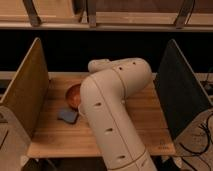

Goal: Pick up the ceramic bowl

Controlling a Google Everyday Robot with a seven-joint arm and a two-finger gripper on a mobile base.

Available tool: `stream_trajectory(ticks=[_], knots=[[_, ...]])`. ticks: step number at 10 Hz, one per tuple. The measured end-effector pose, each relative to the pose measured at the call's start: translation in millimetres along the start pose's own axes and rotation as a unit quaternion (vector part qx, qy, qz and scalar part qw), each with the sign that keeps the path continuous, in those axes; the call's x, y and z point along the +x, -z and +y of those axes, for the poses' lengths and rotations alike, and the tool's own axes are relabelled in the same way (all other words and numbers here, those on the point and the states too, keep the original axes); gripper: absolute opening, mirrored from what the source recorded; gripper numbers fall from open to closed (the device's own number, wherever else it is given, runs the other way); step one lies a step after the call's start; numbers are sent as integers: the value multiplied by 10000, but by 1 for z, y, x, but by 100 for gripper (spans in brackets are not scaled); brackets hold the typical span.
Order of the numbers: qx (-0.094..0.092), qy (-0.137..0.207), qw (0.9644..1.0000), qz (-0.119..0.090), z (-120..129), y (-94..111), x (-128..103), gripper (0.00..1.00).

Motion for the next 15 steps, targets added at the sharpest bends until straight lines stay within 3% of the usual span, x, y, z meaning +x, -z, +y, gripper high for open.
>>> stream_trajectory(ticks=[6, 8, 12, 15], knots=[[-351, -84, 9991, -211, 9, -3, -3, 5], [-287, -41, 9989, -381, 7, 13, -10, 0], [475, 168, 9952, -840, -19, 79, -25, 0], [911, 253, 9895, -1096, -22, 117, -26, 0]])
